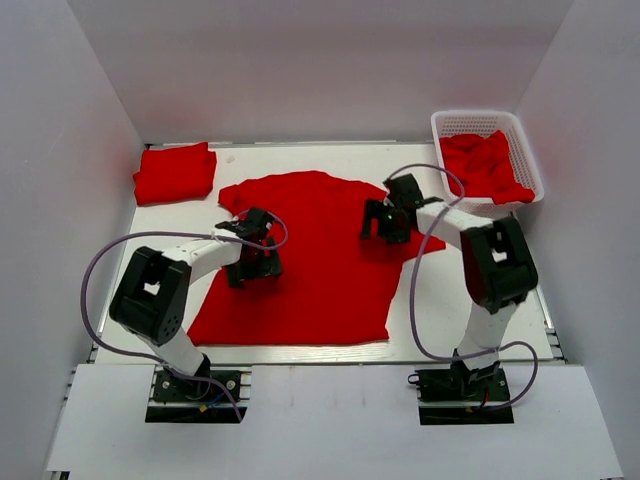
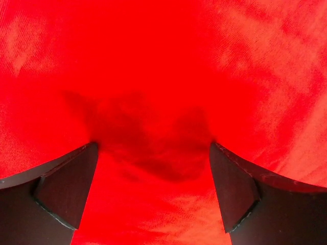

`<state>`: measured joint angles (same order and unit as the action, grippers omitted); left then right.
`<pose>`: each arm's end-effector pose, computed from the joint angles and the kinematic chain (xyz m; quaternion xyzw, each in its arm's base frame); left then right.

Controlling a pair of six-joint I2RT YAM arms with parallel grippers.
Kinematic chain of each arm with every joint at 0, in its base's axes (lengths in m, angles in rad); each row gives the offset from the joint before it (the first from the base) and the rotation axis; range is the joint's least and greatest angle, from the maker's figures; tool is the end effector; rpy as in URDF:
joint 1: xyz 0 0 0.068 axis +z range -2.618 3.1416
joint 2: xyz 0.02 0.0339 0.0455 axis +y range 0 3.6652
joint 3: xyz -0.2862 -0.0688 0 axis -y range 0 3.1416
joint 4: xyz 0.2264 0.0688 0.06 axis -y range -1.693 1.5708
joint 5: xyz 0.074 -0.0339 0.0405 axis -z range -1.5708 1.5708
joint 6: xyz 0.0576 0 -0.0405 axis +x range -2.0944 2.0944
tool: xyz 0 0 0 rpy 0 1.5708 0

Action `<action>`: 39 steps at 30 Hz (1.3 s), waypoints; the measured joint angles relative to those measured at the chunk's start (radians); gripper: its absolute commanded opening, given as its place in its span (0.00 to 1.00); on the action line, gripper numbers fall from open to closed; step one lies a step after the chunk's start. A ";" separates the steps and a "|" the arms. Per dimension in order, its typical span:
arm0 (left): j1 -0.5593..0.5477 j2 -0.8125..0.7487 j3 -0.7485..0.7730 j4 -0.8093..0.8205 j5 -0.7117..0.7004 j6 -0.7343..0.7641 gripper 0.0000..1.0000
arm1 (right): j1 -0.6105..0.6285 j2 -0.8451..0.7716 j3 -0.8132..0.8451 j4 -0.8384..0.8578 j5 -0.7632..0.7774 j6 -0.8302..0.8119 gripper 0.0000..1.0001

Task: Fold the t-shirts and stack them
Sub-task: Flatten out the tshirt

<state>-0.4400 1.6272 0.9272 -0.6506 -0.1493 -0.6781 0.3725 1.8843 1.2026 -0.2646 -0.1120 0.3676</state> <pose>0.2539 -0.1100 0.1715 -0.1259 0.9832 0.0047 0.1322 0.3689 0.1511 0.1832 -0.0195 0.9501 0.1606 0.2667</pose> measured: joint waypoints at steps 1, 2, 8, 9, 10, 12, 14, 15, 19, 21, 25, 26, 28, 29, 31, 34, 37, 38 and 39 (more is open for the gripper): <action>0.000 0.012 0.012 -0.005 -0.001 0.005 1.00 | -0.002 -0.037 -0.044 0.009 0.004 0.014 0.90; 0.000 0.025 0.026 -0.008 -0.003 0.010 1.00 | -0.004 -0.075 -0.097 0.027 0.007 0.027 0.90; 0.000 0.163 0.189 0.014 -0.012 0.116 1.00 | -0.001 -0.404 -0.473 0.074 -0.007 0.127 0.90; 0.000 0.193 0.229 0.021 0.002 0.145 1.00 | 0.003 -0.490 -0.545 0.065 -0.023 0.151 0.90; 0.000 0.233 0.280 0.035 0.018 0.174 1.00 | 0.008 -0.575 -0.608 0.051 -0.041 0.175 0.90; 0.000 0.310 0.386 0.057 0.065 0.231 1.00 | 0.025 -0.749 -0.721 -0.007 -0.089 0.216 0.90; -0.002 0.397 0.512 0.077 0.125 0.279 1.00 | 0.047 -0.883 -0.772 -0.090 -0.122 0.243 0.90; -0.004 0.432 0.564 0.095 0.163 0.299 1.00 | 0.058 -0.937 -0.771 -0.140 -0.133 0.252 0.90; -0.009 0.473 0.617 0.164 0.287 0.350 1.00 | 0.074 -1.006 -0.646 -0.252 -0.117 0.244 0.90; -0.011 0.451 0.597 0.179 0.307 0.364 1.00 | 0.074 -0.968 -0.552 -0.249 -0.087 0.225 0.90; -0.015 0.312 0.492 0.179 0.278 0.372 1.00 | 0.073 -0.745 -0.346 -0.211 -0.015 0.166 0.90; -0.013 0.264 0.462 0.180 0.261 0.371 1.00 | 0.073 -0.675 -0.286 -0.203 -0.002 0.150 0.90; -0.007 0.146 0.396 0.178 0.213 0.363 1.00 | 0.073 -0.507 -0.164 -0.175 0.026 0.121 0.90; -0.005 0.094 0.373 0.177 0.184 0.357 1.00 | 0.072 -0.432 -0.106 -0.165 0.039 0.110 0.90; -0.001 0.005 0.339 0.156 0.118 0.330 1.00 | 0.072 -0.294 -0.005 -0.135 0.069 0.087 0.90; 0.004 -0.065 0.322 0.097 -0.011 0.272 1.00 | 0.069 -0.125 0.141 -0.132 0.102 0.063 0.90; 0.019 -0.080 0.322 -0.002 -0.134 0.193 1.00 | 0.061 0.011 0.255 -0.121 0.108 0.043 0.90; 0.029 -0.080 0.322 -0.038 -0.166 0.167 1.00 | 0.059 0.043 0.272 -0.119 0.103 0.042 0.90; 0.041 -0.080 0.322 -0.066 -0.191 0.146 1.00 | 0.058 0.062 0.275 -0.117 0.102 0.041 0.90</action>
<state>-0.3992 1.5467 1.2488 -0.7170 -0.3405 -0.5323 0.4309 1.9465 1.4773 -0.3820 -0.0101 0.4084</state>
